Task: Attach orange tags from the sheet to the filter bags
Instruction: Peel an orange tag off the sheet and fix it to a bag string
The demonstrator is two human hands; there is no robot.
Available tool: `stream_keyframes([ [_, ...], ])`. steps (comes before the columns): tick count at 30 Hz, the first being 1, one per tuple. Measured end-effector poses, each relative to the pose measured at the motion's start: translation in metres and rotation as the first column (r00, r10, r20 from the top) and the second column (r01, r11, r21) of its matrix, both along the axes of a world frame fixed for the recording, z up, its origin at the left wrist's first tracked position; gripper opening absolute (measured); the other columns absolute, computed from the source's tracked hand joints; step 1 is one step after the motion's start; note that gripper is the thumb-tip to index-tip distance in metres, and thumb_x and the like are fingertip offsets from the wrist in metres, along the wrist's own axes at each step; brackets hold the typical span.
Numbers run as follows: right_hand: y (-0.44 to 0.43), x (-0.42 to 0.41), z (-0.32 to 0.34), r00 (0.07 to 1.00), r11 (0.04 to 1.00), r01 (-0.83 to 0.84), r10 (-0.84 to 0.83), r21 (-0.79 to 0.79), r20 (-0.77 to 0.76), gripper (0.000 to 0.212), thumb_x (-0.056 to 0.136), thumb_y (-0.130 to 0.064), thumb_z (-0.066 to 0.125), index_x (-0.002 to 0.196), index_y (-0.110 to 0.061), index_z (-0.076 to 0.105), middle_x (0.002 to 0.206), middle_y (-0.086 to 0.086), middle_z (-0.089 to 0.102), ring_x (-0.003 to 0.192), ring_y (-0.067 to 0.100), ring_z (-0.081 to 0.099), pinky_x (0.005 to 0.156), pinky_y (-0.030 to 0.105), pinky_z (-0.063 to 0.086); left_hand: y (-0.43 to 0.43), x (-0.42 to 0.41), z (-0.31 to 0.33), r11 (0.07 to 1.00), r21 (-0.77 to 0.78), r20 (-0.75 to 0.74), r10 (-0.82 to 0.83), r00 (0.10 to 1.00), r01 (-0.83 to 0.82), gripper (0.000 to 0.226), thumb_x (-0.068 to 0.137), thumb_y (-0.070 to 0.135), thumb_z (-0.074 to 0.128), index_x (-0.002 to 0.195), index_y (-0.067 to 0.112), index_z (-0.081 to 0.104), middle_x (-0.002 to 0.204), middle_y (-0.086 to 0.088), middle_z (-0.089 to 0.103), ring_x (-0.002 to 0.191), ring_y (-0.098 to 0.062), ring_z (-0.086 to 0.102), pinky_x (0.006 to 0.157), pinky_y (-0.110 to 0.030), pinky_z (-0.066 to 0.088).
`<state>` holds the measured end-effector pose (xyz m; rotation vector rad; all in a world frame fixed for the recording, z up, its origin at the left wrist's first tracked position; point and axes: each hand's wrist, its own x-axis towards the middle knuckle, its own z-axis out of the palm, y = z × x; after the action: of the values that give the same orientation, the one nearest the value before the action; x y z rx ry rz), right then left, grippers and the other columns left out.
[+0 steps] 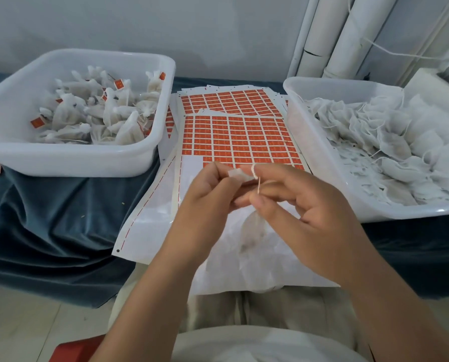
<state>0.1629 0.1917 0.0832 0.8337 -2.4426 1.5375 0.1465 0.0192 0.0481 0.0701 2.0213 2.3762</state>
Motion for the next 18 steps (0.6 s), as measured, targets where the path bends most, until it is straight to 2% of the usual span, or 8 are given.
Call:
stream_keyframes([
  [2, -0.003, 0.002, 0.000, 1.000, 0.999, 0.022, -0.022, 0.025, -0.009, 0.029, 0.102, -0.018, 0.066, 0.125, -0.034, 0.066, 0.099, -0.021, 0.077, 0.102, 0.005, 0.073, 0.083, 0.011, 0.049, 0.003, 0.000, -0.003, 0.999, 0.004, 0.045, -0.042, 0.998, 0.042, 0.023, 0.089, 0.031, 0.061, 0.100, 0.011, 0.067, 0.094, -0.012, 0.073, 0.095, -0.026, 0.073, 0.089, -0.042, 0.060],
  [5, -0.005, 0.003, 0.000, 0.996, 0.996, 0.093, -0.093, 0.009, 0.000, 0.027, 0.100, -0.016, 0.069, 0.120, -0.033, 0.070, 0.092, -0.019, 0.077, 0.089, 0.011, 0.074, 0.076, 0.021, 0.056, 0.010, 0.002, -0.004, 0.997, 0.036, 0.120, -0.077, 0.990, 0.073, 0.043, 0.080, 0.037, 0.060, 0.109, 0.006, 0.066, 0.104, -0.029, 0.067, 0.096, -0.035, 0.066, 0.092, -0.060, 0.052],
  [6, -0.005, 0.002, 0.001, 0.994, 0.994, 0.111, -0.111, 0.003, 0.001, 0.026, 0.099, -0.018, 0.068, 0.118, -0.035, 0.070, 0.091, -0.018, 0.077, 0.085, 0.013, 0.074, 0.074, 0.026, 0.058, 0.011, 0.003, -0.003, 0.994, 0.053, 0.137, -0.099, 0.986, 0.092, 0.045, 0.080, 0.037, 0.059, 0.112, 0.006, 0.066, 0.103, -0.029, 0.067, 0.092, -0.033, 0.065, 0.089, -0.058, 0.050],
  [8, -0.003, 0.001, 0.003, 0.990, 0.990, 0.140, -0.140, -0.022, -0.006, 0.024, 0.100, -0.020, 0.066, 0.115, -0.037, 0.070, 0.093, -0.018, 0.077, 0.078, 0.016, 0.074, 0.070, 0.029, 0.060, 0.011, 0.004, 0.001, 0.989, 0.056, 0.146, -0.143, 0.979, 0.136, 0.038, 0.087, 0.034, 0.057, 0.114, 0.010, 0.066, 0.099, -0.018, 0.074, 0.079, -0.027, 0.068, 0.080, -0.047, 0.050],
  [11, 0.001, -0.001, 0.003, 0.980, 0.975, 0.193, -0.198, -0.111, -0.035, 0.018, 0.103, -0.018, 0.064, 0.114, -0.031, 0.070, 0.096, -0.018, 0.078, 0.089, 0.011, 0.075, 0.076, 0.027, 0.059, 0.013, 0.005, 0.006, 0.991, -0.058, 0.100, -0.114, 0.988, 0.120, 0.028, 0.094, 0.042, 0.061, 0.101, 0.014, 0.062, 0.092, -0.001, 0.077, 0.059, -0.017, 0.064, 0.063, -0.031, 0.054],
  [14, 0.004, -0.006, 0.001, 0.969, 0.961, 0.232, -0.241, -0.148, -0.045, 0.016, 0.104, -0.022, 0.061, 0.115, -0.032, 0.068, 0.097, -0.016, 0.078, 0.102, 0.009, 0.074, 0.088, 0.023, 0.054, 0.016, 0.007, 0.007, 0.983, -0.182, 0.038, 0.005, 0.999, 0.002, 0.018, 0.099, 0.032, 0.062, 0.091, 0.016, 0.058, 0.073, 0.011, 0.067, 0.055, -0.005, 0.060, 0.052, -0.019, 0.047],
  [18, 0.007, -0.011, -0.001, 0.980, 0.971, 0.198, -0.199, -0.134, 0.006, 0.018, 0.105, -0.023, 0.061, 0.120, -0.031, 0.067, 0.100, -0.015, 0.078, 0.106, 0.009, 0.073, 0.091, 0.015, 0.052, 0.015, 0.009, 0.008, 0.980, -0.176, -0.017, 0.094, 0.995, -0.095, 0.020, 0.098, 0.017, 0.063, 0.078, 0.017, 0.058, 0.067, 0.008, 0.059, 0.056, -0.009, 0.058, 0.052, -0.016, 0.045],
])
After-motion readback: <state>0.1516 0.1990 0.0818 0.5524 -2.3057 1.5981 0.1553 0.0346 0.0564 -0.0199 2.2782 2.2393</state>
